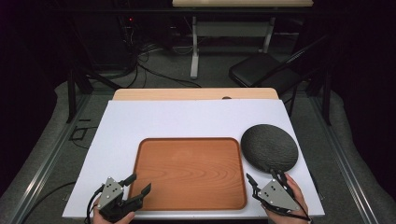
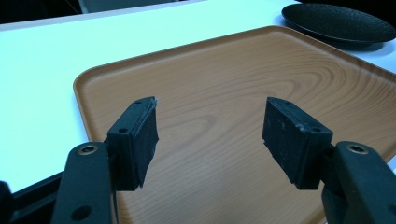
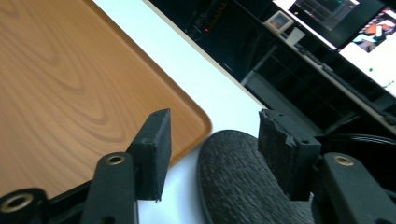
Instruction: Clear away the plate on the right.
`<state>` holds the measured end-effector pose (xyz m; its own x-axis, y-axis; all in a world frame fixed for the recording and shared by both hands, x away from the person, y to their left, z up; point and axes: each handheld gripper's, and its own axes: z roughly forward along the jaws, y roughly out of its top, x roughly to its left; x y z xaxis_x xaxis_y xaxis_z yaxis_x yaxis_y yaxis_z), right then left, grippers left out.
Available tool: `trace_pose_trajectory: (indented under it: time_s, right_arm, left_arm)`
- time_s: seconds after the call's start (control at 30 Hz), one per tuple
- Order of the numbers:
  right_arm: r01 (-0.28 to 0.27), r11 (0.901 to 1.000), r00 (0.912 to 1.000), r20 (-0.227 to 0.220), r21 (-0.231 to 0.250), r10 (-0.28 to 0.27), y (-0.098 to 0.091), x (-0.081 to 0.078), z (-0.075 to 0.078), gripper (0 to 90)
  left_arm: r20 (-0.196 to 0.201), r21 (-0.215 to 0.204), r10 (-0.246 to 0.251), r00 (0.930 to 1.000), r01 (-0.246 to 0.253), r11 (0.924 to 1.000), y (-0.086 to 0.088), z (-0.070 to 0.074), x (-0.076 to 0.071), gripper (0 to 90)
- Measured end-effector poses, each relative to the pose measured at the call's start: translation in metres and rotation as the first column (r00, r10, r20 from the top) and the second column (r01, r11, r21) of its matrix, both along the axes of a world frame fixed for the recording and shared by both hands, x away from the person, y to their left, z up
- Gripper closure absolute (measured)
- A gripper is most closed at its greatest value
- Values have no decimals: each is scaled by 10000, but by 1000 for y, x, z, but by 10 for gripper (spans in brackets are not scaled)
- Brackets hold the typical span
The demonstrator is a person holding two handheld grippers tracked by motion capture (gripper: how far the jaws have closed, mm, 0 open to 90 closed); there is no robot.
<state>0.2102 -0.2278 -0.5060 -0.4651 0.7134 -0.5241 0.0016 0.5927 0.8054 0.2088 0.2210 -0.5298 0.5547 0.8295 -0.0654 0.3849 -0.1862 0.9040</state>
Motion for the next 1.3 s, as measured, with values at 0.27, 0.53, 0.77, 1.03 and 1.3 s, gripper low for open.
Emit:
trace_pose_trajectory:
  time_s: [0.27, 0.53, 0.77, 1.03, 1.3]
  right_arm:
    - [775, 9960, 9966, 306, -446, -762, -8, 6, 4, 513]
    - [1278, 9910, 9897, 695, -393, -1249, -18, 9, 4, 481]
    - [1322, 9864, 9882, 911, -980, -1234, -26, 12, -2, 380]
    - [1129, 9376, 9895, 1225, -3288, -762, -26, 6, -20, 472]
    - [867, 8621, 9944, 960, -4993, -444, -28, 5, -42, 548]
  left_arm:
    - [-10, -125, 15, 10000, -15, 9999, 0, 0, 0, 357]
    - [-31, -48, -22, 10000, 22, 10000, 0, 0, 1, 356]
    - [-40, -19, -15, 10000, 15, 10000, 0, -1, 1, 357]
    - [-65, -48, 4, 10000, -4, 10000, 1, -1, 1, 357]
    - [-137, -58, 67, 9999, -67, 10000, 1, -1, 2, 360]
